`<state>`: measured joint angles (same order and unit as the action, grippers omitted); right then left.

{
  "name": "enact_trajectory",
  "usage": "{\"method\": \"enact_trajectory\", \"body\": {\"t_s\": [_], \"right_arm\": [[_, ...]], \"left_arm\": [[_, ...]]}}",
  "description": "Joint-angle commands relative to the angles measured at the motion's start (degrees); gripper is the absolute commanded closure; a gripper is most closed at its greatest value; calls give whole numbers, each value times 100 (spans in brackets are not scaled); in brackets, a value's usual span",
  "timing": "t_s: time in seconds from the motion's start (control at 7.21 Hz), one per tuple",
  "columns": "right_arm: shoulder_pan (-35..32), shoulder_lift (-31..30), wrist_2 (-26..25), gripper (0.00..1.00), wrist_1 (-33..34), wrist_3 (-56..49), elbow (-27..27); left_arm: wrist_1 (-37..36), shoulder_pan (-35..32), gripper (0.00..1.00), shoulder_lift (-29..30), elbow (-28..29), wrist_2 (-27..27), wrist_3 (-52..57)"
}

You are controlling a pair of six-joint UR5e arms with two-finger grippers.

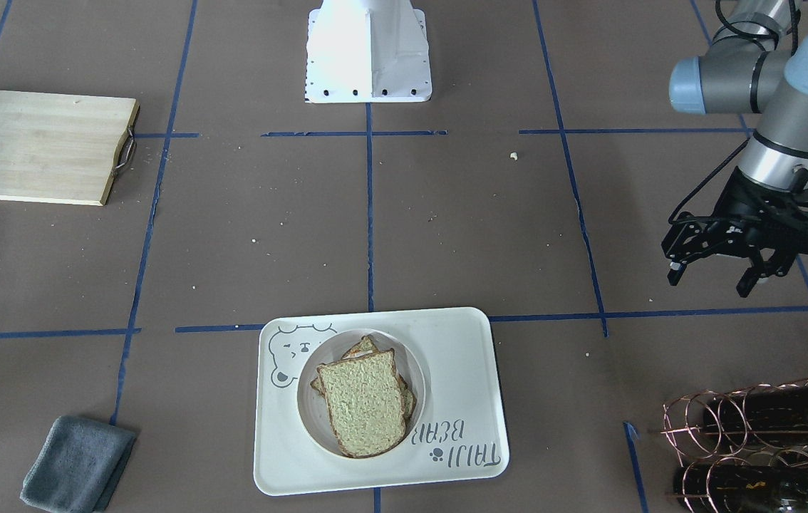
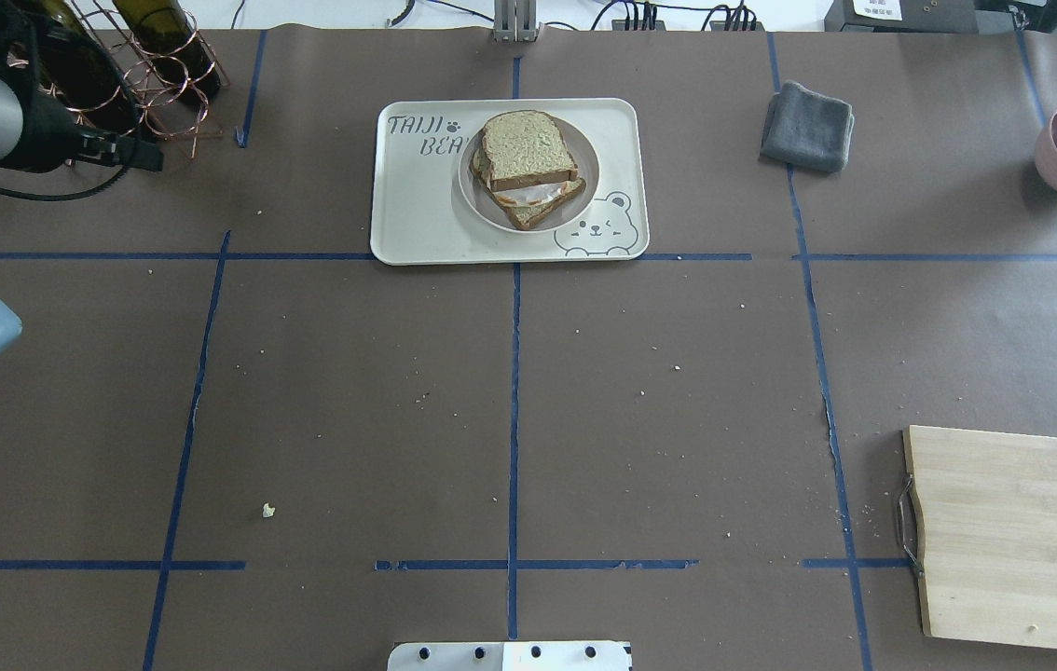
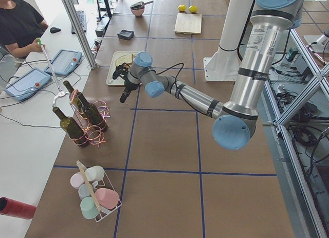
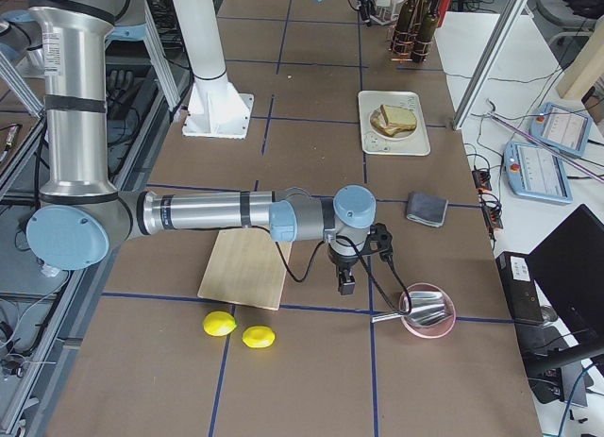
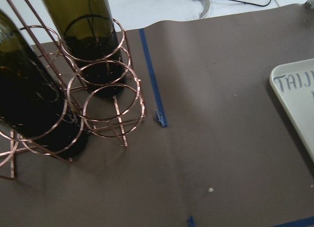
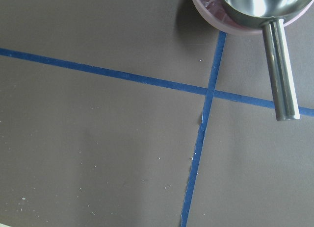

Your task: Make sandwich and place on tray

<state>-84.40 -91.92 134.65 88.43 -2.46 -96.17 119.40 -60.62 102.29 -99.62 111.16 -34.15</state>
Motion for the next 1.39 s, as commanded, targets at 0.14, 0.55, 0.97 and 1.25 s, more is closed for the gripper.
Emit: {"method": "enact_trajectory", "body": {"t_s": [0.14,0.55,0.97,1.25], "right_arm": [[-50,16,0,0,-1,0,-7],[-50,34,0,0,-1,0,11],[-41,51,-9,0,-1,0,28],[-50,51,-9,0,-1,0,37]], "left_arm": [[242,-151,0,-236,319,-57,347],[-599,-931,0,-236,338,841,1237],[-2310,-1722,0,-262,277,1074,3268],[-3076,-2154,0,-340,347,1502,3930]]}}
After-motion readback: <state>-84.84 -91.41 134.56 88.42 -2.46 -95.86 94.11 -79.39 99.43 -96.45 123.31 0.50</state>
